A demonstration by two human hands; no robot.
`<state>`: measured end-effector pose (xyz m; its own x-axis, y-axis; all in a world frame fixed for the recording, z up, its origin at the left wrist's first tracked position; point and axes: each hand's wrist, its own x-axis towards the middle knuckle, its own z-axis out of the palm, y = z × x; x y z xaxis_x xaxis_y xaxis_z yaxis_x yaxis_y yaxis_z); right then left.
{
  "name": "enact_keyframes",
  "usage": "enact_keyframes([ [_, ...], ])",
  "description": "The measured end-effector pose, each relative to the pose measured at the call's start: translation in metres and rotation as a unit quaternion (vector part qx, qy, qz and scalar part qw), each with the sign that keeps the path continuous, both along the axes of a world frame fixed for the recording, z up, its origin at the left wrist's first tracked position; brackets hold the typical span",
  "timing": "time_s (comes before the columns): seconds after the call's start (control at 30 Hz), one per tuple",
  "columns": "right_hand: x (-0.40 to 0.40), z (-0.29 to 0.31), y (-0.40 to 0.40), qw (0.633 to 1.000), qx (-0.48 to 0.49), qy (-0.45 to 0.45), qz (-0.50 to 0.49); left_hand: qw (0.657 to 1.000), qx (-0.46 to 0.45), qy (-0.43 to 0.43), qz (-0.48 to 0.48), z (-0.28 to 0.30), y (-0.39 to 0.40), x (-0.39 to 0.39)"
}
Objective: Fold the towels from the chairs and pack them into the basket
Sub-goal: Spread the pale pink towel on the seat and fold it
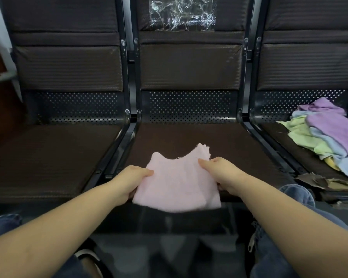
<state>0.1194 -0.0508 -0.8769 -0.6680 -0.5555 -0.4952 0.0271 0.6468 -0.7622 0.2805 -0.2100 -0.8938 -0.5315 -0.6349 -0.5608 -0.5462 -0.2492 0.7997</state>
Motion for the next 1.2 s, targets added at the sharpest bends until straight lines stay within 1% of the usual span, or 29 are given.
enact_keyframes([
  [0.13,-0.005,-0.002,0.01,1.0,-0.005,-0.018,0.019,0.994,0.091,0.055,0.009,0.009,0.002,0.002],
  [0.2,-0.006,0.003,0.014,0.999,-0.011,0.004,0.053,0.987,0.137,0.086,-0.024,0.014,0.001,0.004],
  [0.27,-0.008,0.009,0.017,0.996,-0.025,0.031,0.081,0.981,0.152,0.101,-0.067,0.019,-0.001,0.004],
  [0.4,-0.015,0.022,0.027,0.995,-0.059,0.043,0.066,0.978,0.12,0.118,-0.122,0.025,-0.006,-0.002],
  [0.53,-0.029,0.03,0.048,0.991,-0.102,0.084,0.035,0.981,0.083,0.111,-0.137,0.028,0.005,-0.021],
  [0.63,-0.041,0.037,0.075,0.983,-0.127,0.135,-0.01,0.978,0.046,0.112,-0.168,0.032,0.027,-0.041],
  [0.73,-0.052,0.041,0.115,0.973,-0.169,0.14,-0.07,0.967,0.009,0.128,-0.221,0.039,0.055,-0.068],
  [0.83,-0.06,0.042,0.165,0.964,-0.177,0.153,-0.127,0.944,-0.033,0.137,-0.299,0.052,0.087,-0.101],
  [1.0,-0.054,0.038,0.264,0.948,-0.169,0.157,-0.219,0.9,-0.027,0.117,-0.42,0.06,0.158,-0.158],
  [1.1,-0.034,0.032,0.326,0.933,-0.153,0.159,-0.286,0.863,0.001,0.113,-0.492,0.051,0.215,-0.184],
  [1.2,-0.005,0.026,0.385,0.913,-0.111,0.169,-0.355,0.815,0.001,0.105,-0.57,0.041,0.277,-0.199],
])
